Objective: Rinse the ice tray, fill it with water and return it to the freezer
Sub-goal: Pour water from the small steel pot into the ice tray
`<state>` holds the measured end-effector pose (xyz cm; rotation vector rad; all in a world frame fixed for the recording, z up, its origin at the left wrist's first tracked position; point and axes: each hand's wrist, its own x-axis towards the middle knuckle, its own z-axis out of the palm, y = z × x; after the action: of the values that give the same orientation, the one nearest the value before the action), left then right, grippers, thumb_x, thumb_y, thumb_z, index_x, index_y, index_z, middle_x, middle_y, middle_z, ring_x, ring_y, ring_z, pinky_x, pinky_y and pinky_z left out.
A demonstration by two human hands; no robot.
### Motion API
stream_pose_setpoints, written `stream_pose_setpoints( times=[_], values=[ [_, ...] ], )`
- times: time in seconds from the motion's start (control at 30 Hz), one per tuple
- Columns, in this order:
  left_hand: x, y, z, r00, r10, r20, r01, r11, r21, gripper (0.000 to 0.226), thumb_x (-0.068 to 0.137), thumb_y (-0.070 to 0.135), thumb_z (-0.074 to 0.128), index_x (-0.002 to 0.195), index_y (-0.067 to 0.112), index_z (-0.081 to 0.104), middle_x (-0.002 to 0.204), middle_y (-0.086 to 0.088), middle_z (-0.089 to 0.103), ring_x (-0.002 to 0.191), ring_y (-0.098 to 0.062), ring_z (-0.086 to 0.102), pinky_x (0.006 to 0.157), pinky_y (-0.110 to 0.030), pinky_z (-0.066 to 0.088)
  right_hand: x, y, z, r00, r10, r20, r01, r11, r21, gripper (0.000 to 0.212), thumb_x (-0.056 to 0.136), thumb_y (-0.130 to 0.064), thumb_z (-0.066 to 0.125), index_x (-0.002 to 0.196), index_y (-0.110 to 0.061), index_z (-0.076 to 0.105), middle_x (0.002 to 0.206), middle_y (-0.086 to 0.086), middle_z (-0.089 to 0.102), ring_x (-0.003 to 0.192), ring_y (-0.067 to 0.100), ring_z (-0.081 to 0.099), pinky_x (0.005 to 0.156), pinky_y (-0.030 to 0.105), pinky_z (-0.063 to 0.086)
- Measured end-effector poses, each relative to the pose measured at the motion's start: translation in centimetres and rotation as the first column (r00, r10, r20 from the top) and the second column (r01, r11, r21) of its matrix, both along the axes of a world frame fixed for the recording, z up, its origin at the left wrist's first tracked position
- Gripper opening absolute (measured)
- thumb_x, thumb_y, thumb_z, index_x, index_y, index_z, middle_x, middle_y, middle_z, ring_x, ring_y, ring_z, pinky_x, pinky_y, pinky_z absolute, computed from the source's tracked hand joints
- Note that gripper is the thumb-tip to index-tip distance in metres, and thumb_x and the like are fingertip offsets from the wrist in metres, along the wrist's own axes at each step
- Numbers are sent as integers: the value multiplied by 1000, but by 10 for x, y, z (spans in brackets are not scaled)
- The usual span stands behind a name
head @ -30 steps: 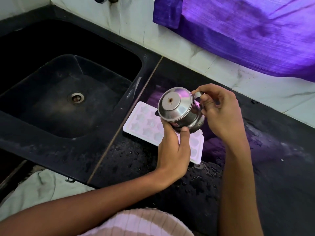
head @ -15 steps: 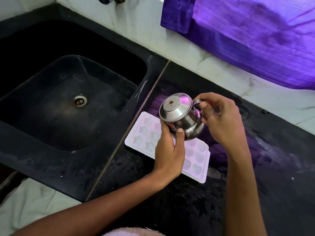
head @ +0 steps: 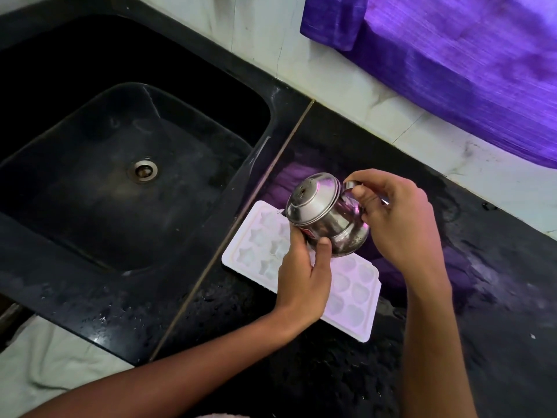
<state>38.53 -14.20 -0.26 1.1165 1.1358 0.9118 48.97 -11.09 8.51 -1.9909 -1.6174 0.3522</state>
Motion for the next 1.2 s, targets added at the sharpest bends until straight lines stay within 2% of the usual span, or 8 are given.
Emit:
stream_pose_setpoints(
  times=[0.2,0.3,0.4,0.53,0.73,0.9,1.03,1.2],
  values=[
    [1,-1,0,1000,-12,7,12,1000,1,54,85,44,37,137,26,38,109,26,60,106,-1,58,94,-29,45,1,-1,3,1000,3,-5,-3,1000,-1,18,94,-15,55,95,-27,68,86,-19,62,86,8,60,77,34,54],
    [1,-1,1,1000,-9,11,9,1000,9,54,85,44,38,137,26,38,112,23,61,107,-2,57,95,-30,45,0,-2,5,1000,5,-5,-5,1000,4,18,94,-15,55,95,-29,67,86,-18,63,84,8,61,75,30,53],
    [0,-1,2,1000,-12,13,12,1000,19,56,85,44,38,139,27,36,110,28,59,106,0,57,94,-28,45,-1,-2,7,1000,9,-12,-9,1000,2,19,94,-15,55,95,-31,65,90,-15,64,85,11,62,74,24,50],
    [0,-1,3,1000,-16,22,15,999,35,55,86,44,38,139,29,35,108,32,57,105,4,56,94,-27,44,-2,-3,9,1000,4,-11,-4,1000,23,19,94,-15,55,96,-30,66,85,-25,59,86,6,60,77,28,52],
    [-5,-4,3,999,-47,5,46,996,81,57,88,44,38,143,33,29,110,43,50,101,21,48,90,-13,40,-2,-7,7,998,-22,-56,26,997,68,23,94,-14,55,90,-35,63,87,-21,64,82,5,61,78,34,55],
    [-8,-5,5,999,-43,-16,45,988,145,63,89,43,38,148,32,18,130,29,49,112,14,47,95,-13,39,-1,-13,2,985,-63,-160,82,990,114,22,94,-13,53,92,-30,67,89,-14,68,86,10,64,79,45,56],
    [-8,-9,4,999,-35,-25,38,987,155,66,89,44,39,149,32,15,118,44,44,104,24,45,89,-6,38,-4,-15,2,982,-52,-182,76,989,128,22,94,-14,54,91,-30,68,86,-17,67,82,8,63,76,45,56],
    [-11,-14,3,1000,-31,-5,31,991,134,66,87,44,38,148,30,18,118,39,48,102,23,46,84,0,36,-8,-16,3,990,-12,-144,27,994,101,20,93,-16,55,92,-30,69,86,-17,68,83,7,63,78,43,55]
  ],
)
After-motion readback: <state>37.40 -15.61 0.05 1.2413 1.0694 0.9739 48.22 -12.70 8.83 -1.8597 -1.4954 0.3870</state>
